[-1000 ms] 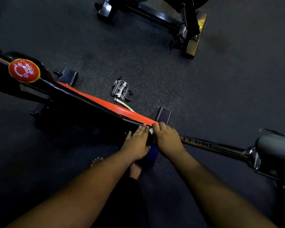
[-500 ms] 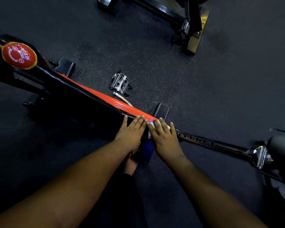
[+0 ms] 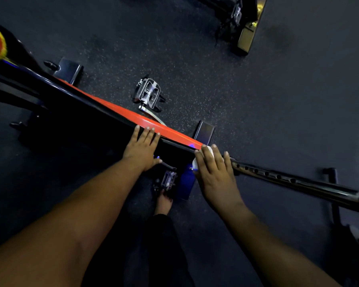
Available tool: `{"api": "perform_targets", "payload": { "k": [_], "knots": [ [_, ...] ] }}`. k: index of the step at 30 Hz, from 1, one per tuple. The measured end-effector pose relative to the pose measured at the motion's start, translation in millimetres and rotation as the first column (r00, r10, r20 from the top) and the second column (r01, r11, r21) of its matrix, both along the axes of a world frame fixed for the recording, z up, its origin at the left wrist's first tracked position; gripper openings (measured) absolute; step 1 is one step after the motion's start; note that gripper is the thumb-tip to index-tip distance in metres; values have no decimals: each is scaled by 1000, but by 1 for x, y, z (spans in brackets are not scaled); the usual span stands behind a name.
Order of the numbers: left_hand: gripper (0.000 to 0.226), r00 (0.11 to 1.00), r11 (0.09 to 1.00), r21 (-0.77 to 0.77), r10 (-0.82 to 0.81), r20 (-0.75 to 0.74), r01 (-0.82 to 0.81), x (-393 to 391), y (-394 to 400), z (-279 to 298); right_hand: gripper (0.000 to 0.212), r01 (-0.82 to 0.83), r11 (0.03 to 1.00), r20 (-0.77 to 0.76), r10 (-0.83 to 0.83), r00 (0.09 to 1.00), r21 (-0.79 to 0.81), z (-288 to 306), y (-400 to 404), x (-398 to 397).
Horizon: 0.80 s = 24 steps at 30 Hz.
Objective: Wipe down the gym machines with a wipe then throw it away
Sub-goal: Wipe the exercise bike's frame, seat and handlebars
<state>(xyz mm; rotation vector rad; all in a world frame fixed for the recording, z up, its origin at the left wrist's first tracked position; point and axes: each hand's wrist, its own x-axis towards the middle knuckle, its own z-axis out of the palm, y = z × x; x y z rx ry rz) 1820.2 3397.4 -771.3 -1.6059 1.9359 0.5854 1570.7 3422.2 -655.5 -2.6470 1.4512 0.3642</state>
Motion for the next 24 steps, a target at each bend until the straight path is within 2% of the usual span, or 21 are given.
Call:
{"api": "perform_targets", "payload": {
  "k": [2,3,5,7,9,11,14,17,21,24],
  "knots": [
    [100,999,1000,-4,-30,43,30,-2,2,-4,34,11,1000,-33,-12,999,-7,-4,-25,18],
    [100,997,999,0,-41,59,41,-3,3,-4,32,-3,1000,-64,3,998,10,-5,-38,28],
    [101,996,999,2,-48,77,48,-4,4,-3,26,-64,997,-104,69,992,54,-4,-50,37],
    [100,996,999,4,-51,75,51,-2,4,-3,12,-138,990,-74,140,987,35,-3,-47,25],
    [99,995,998,9,-67,78,67,1,2,-2,45,-178,984,-25,179,984,20,4,-33,5],
    [99,992,996,4,-92,88,92,7,1,-1,66,-118,992,1,118,993,46,13,-17,-10],
    [97,984,991,-26,-127,124,131,15,-1,0,65,36,998,9,-37,999,49,12,-10,-10],
    [98,988,995,-29,-96,122,101,15,-6,7,48,68,997,61,-71,996,41,-4,-25,7],
    [97,994,999,-29,-19,110,22,19,-9,28,46,-163,985,20,162,987,47,3,-28,8],
    [96,992,999,-39,-8,127,13,31,-6,54,49,-379,922,-76,384,920,80,24,-15,-6]
  ]
}}
